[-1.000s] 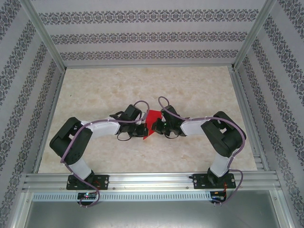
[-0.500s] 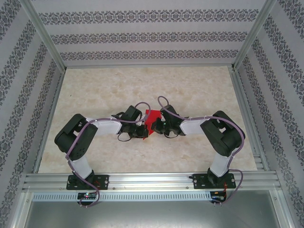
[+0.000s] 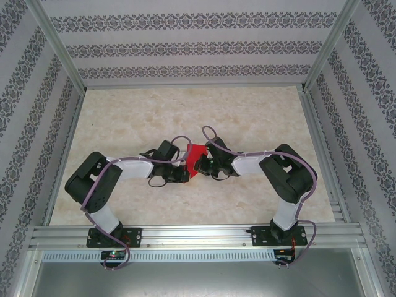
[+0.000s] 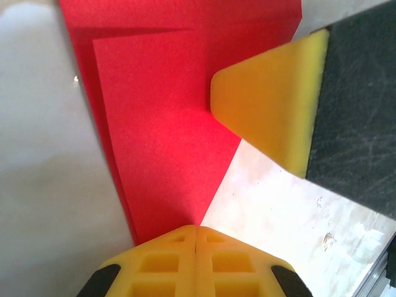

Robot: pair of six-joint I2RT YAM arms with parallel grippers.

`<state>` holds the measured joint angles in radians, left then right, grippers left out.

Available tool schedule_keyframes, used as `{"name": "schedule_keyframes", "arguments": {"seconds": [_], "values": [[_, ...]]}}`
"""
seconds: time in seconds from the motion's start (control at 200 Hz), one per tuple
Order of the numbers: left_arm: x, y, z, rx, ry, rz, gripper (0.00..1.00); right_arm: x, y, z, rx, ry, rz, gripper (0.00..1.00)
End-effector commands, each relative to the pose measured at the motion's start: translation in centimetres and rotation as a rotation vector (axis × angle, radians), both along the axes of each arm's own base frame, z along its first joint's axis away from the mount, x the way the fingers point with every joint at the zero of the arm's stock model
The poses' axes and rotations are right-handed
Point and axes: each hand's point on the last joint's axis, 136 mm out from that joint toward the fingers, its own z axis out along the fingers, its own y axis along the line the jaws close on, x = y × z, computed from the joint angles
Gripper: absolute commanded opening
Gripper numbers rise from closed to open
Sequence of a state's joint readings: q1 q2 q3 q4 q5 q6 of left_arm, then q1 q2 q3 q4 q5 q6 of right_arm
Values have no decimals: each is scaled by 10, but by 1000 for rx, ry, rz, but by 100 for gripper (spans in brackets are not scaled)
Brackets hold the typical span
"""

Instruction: Fold a paper plane with a square sheet of paper (pick it up from the middle)

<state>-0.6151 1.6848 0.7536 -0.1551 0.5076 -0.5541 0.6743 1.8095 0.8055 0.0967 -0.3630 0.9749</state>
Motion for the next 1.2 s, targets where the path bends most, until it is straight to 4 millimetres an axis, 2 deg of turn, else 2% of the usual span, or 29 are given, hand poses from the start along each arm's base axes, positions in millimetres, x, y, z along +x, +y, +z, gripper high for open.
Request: {"name": "schedule_keyframes", "arguments": {"seconds": [0.0,0.25,0.375,0.485,0.58,0.684,0.744,0.849,0.984,1.074,1.194], "values": [[-47,33,-30,118,187,9,2,-29,-42,-55,-216,149,-46,2],[-59,35,-30,74,195,11,3,-33,-48,-57,-237,156,-49,2],[-57,34,-20,58,168,3,3,-37,-51,-58,-249,162,-47,2],[-48,28,-1,27,114,-4,3,-42,-55,-56,-249,160,-44,2],[-33,16,27,-34,29,-10,5,-48,-57,-47,-241,147,-31,2],[-16,2,55,-121,-53,-3,7,-47,-56,-30,-220,107,-25,3],[-10,-4,61,-136,-73,3,8,-43,-52,-17,-193,69,-28,4],[-3,-16,59,-134,-74,0,8,-30,-47,10,-140,-3,-67,11],[4,-36,56,-148,-66,-17,8,-17,-58,38,-122,-88,-162,35],[8,-44,59,-149,-85,-11,8,-15,-70,46,-126,-105,-212,41],[16,-40,61,-120,-140,32,8,-16,-85,48,-134,-107,-254,45]]}}
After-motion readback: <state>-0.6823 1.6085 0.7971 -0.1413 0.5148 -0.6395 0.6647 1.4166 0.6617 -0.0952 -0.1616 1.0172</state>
